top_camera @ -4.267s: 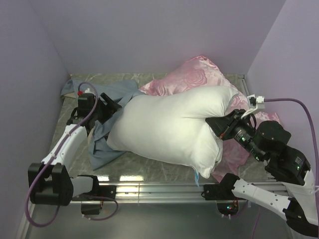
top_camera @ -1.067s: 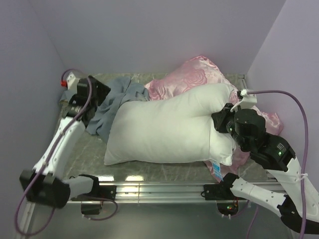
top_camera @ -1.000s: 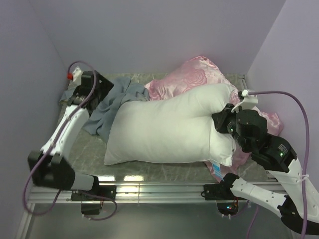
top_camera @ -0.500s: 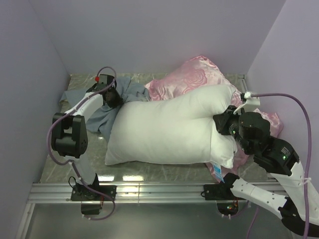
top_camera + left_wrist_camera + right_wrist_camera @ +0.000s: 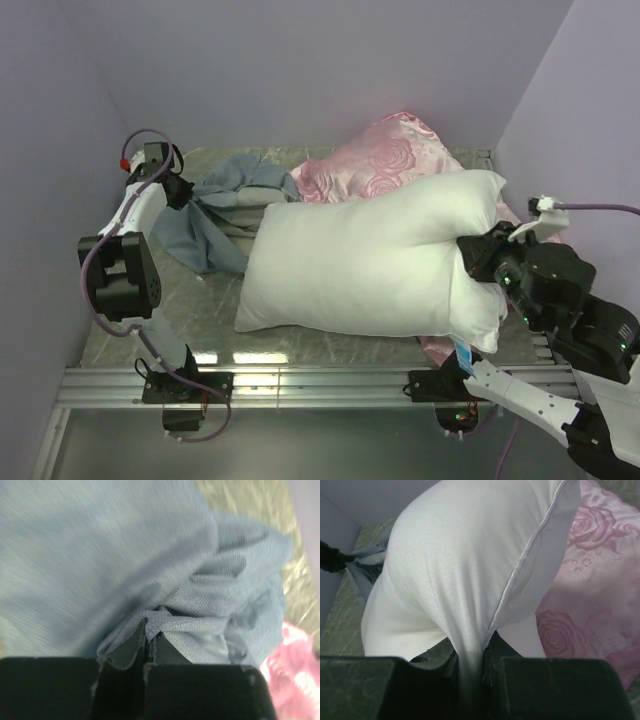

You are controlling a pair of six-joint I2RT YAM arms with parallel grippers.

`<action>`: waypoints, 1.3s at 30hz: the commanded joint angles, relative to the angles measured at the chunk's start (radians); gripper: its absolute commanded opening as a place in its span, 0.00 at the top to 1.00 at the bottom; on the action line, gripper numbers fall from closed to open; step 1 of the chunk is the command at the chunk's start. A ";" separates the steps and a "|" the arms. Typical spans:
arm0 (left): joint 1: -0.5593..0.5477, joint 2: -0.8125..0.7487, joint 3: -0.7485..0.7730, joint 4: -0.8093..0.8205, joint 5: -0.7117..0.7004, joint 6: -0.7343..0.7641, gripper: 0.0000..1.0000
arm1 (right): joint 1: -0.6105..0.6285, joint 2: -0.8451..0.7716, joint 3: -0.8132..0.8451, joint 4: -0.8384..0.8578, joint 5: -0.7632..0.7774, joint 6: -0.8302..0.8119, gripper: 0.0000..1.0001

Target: Remove the pillowcase from the pillow

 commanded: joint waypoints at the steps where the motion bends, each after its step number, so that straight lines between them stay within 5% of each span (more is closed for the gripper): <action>1: 0.016 -0.077 -0.022 -0.001 -0.101 -0.071 1.00 | -0.011 -0.050 0.095 0.066 0.132 -0.006 1.00; 10: 0.009 -0.176 -0.202 0.060 -0.040 -0.041 1.00 | -0.011 -0.033 0.061 0.114 0.094 0.000 1.00; 12: 0.009 -0.213 -0.235 0.098 -0.028 -0.024 0.91 | -0.011 -0.033 0.066 0.126 0.088 0.000 1.00; 17: 0.007 -0.276 -0.283 0.146 0.072 0.021 0.45 | -0.009 0.045 0.092 0.148 -0.012 -0.005 1.00; 19: -0.002 -0.322 -0.286 0.164 0.101 0.043 0.40 | -0.011 0.057 0.047 0.177 -0.073 0.029 1.00; 22: -0.008 -0.373 -0.275 0.158 0.130 0.081 0.39 | 0.001 0.045 -0.138 0.312 -0.242 0.090 1.00; 30: -0.028 -0.403 -0.306 0.166 0.150 0.106 0.40 | 0.118 0.043 -0.495 0.517 -0.309 0.211 1.00; 33: -0.031 -0.414 -0.321 0.183 0.175 0.107 0.40 | 0.227 0.091 -0.580 0.542 -0.230 0.269 1.00; 39: -0.066 -0.469 -0.324 0.180 0.184 0.112 0.41 | 0.242 0.004 -0.651 0.453 -0.097 0.314 1.00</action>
